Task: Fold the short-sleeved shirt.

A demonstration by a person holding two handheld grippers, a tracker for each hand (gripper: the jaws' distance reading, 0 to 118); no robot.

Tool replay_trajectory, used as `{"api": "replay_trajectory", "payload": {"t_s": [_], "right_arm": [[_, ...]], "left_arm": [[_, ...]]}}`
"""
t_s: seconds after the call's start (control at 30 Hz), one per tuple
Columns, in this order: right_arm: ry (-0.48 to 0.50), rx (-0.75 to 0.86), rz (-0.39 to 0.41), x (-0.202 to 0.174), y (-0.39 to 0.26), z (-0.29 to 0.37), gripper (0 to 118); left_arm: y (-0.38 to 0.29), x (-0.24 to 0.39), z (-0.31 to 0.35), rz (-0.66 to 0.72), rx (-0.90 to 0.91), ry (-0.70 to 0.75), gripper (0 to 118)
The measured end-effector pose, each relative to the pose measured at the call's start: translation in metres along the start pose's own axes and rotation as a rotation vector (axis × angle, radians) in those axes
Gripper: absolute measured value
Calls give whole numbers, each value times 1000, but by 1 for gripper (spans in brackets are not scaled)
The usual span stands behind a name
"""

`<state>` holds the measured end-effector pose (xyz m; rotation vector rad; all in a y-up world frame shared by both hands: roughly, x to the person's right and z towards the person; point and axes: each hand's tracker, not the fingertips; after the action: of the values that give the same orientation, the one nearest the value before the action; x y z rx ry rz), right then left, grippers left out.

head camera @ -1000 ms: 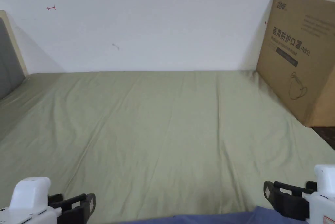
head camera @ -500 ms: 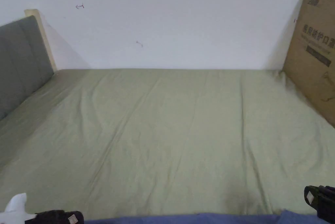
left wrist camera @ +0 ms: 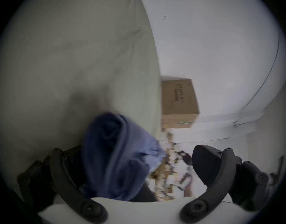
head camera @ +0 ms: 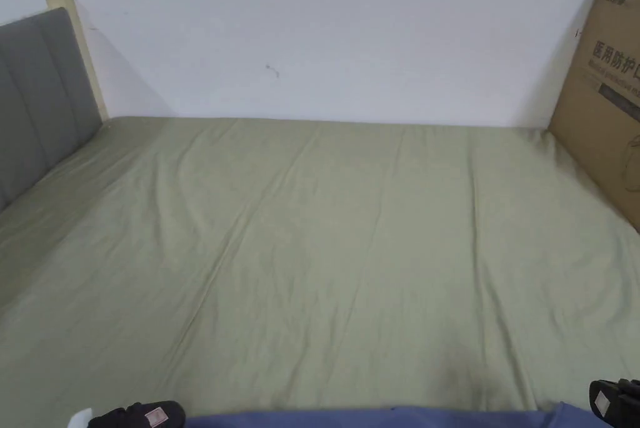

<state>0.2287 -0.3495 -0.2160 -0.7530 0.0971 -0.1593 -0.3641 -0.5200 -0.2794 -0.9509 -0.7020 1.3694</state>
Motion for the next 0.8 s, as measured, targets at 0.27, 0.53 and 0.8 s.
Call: {"api": "replay_trajectory", "payload": {"t_s": [0.27,0.53,0.8], "right_arm": [[22,-41,-23,-1,-5,-7,0],[29,-44,-20,1,-5,-4,0],[45,-30,-36,7,-11,-3,0]], "left_arm": [[2,-21,-17,-128,36,274,6],[-41,76,-37,-663,103,775,5],[-95,123,-90,-1013,81,1100,6]]}}
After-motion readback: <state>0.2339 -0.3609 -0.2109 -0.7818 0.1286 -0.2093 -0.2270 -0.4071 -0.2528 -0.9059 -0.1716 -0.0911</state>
